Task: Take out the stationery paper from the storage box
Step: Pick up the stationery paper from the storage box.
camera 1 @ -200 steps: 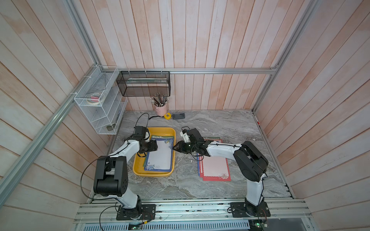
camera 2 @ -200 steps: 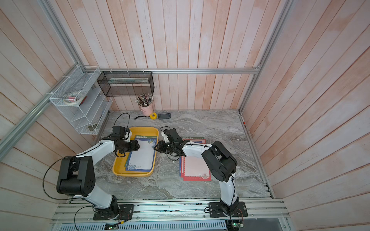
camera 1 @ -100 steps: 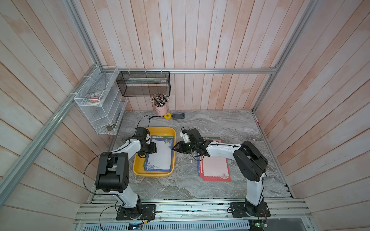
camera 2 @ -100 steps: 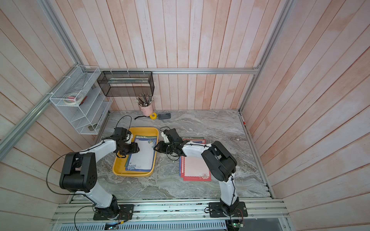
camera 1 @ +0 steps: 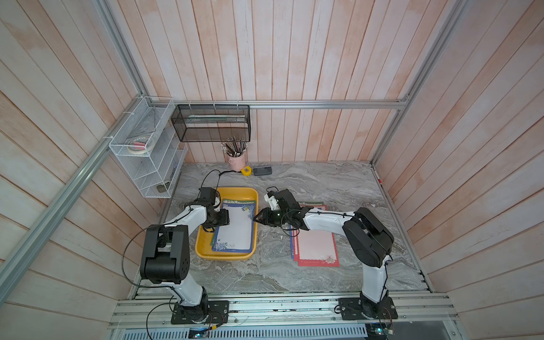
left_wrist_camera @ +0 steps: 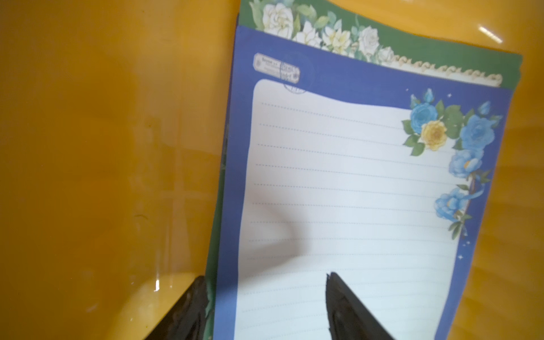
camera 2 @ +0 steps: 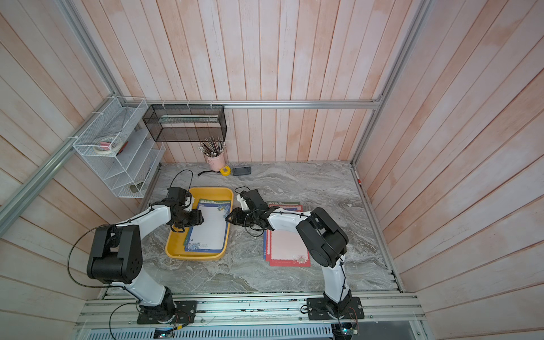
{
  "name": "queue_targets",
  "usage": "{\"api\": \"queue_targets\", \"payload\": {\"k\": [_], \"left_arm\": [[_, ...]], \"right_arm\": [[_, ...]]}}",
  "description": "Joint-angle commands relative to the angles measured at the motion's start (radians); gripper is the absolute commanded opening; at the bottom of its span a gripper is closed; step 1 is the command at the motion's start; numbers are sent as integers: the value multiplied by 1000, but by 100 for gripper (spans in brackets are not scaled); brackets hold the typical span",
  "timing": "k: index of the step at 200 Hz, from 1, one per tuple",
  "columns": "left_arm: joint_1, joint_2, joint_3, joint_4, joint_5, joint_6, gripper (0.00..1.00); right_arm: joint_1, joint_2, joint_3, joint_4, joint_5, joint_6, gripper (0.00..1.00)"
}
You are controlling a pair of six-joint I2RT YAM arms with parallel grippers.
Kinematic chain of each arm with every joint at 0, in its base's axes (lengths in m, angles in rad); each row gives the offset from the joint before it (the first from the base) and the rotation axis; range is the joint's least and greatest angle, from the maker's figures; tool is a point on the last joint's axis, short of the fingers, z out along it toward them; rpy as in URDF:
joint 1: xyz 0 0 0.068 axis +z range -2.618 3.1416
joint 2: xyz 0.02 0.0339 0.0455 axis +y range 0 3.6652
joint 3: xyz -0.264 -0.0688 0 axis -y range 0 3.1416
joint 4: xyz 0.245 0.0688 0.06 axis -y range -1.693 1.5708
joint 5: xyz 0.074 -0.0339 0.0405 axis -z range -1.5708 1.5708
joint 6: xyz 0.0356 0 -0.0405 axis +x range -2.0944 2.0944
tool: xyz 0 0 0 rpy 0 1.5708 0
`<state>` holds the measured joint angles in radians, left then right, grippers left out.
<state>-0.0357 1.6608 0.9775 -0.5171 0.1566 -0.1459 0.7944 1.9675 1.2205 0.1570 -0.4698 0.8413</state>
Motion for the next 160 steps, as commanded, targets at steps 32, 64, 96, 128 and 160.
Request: {"api": "queue_targets", "payload": {"k": [32,64,96,128,160], "left_arm": [[-5,-13,9,3,53,8,60],[-7,-22,10,7,56,7,57],[-5,-49,1,34,121,3,53],[-7,-65,-9,55,193,-7,50],[-4,-62,-9,61,236,-17,47]], "right_arm": [[3,23,16,-8,-9,-2,41],[3,22,16,-12,-9,-2,41],[3,22,21,-15,-9,-3,41],[3,22,22,-17,-10,-5,41],[3,24,21,-14,-7,-1,41]]}}
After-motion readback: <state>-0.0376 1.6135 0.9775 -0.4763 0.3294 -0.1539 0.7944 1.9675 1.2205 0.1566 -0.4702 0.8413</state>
